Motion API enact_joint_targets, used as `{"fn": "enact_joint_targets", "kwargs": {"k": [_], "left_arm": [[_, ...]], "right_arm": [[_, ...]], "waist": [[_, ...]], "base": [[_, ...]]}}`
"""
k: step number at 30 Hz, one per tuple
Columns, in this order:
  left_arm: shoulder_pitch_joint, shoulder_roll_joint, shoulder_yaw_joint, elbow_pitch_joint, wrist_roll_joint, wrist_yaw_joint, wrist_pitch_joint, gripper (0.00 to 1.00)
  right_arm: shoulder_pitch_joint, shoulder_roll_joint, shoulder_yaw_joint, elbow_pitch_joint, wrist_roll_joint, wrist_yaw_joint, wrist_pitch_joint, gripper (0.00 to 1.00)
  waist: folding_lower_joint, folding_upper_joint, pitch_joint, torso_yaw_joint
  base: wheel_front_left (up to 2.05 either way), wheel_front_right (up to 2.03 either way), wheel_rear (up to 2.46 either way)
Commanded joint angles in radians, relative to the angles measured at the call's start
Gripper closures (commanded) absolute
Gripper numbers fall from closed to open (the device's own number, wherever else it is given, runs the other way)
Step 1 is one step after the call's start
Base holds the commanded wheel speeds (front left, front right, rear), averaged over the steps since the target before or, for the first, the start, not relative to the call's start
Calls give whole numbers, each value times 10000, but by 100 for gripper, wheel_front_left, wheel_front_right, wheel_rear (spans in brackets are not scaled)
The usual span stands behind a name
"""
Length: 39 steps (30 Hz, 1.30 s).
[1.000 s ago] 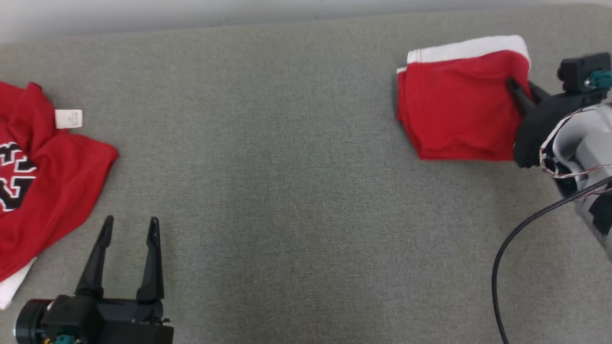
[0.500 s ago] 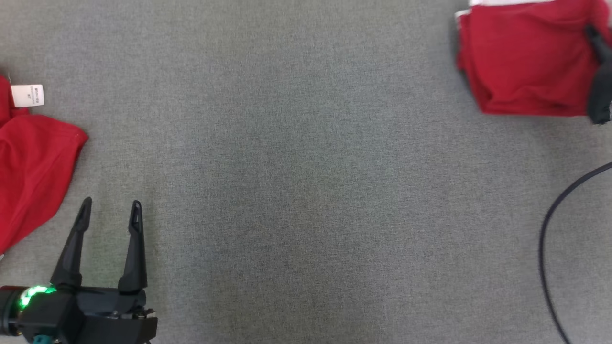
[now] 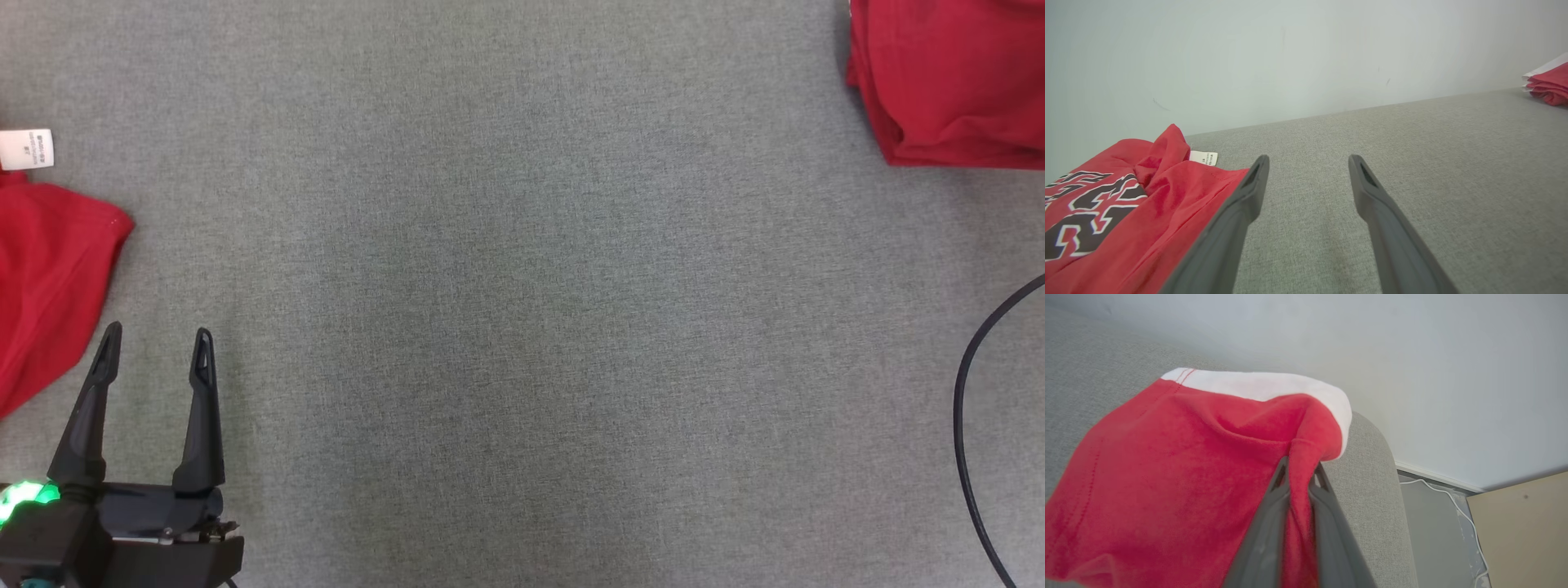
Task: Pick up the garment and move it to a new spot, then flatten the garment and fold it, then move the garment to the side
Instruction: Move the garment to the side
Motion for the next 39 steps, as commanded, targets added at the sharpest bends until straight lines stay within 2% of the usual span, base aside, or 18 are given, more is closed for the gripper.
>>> {"fn": "enact_joint_targets", "kwargs": {"k": [1,7,8,9,11,19,27,32,36,39], "left_arm": [[114,81,1,-52,78,50,36,0],[124,96,-7,-95,15,95,30,0],[126,99,-10,-84,-1,108,22,0],[126,99,-14,-67,-12,119,12,0],[126,92,-22,-40,-46,145,-13,0],[177,24,-57,35,-101,244,-77,0],[207,-148,-120,361,-274,308,-208,0],[372,-331,-206,786,-471,318,-305,0],[569,-465,-248,1021,-537,329,-331,0],[720,-539,-252,1135,-596,360,-352,0]], "right_arm": [[-150,-24,31,46,-97,-6,-46,100],[-252,107,54,257,-262,-6,-35,100],[-275,114,54,304,-269,-6,-11,86],[-298,120,57,362,-339,-6,54,63],[-377,115,61,468,-518,-6,50,0],[-546,151,73,849,-879,-6,113,0],[-212,584,-420,775,8,-6,-920,0],[385,1053,-1207,436,948,-4,-1889,0],[975,1392,-1954,-63,1413,-6,-2045,0],[1557,1554,-2790,-730,1231,-6,-2038,0]], "waist": [[0,-1,56,28],[0,-1,149,121],[0,-1,154,138],[0,-1,155,156],[0,-1,155,192],[0,-1,89,260],[0,-1,-335,191],[0,-1,-1104,159],[0,-1,-1719,112],[0,-1,-2126,75]], "base": [[0,0,0],[0,0,0],[0,0,0],[0,0,0],[0,0,0],[0,0,0],[0,0,0],[0,0,0],[0,0,0],[0,0,0]]}}
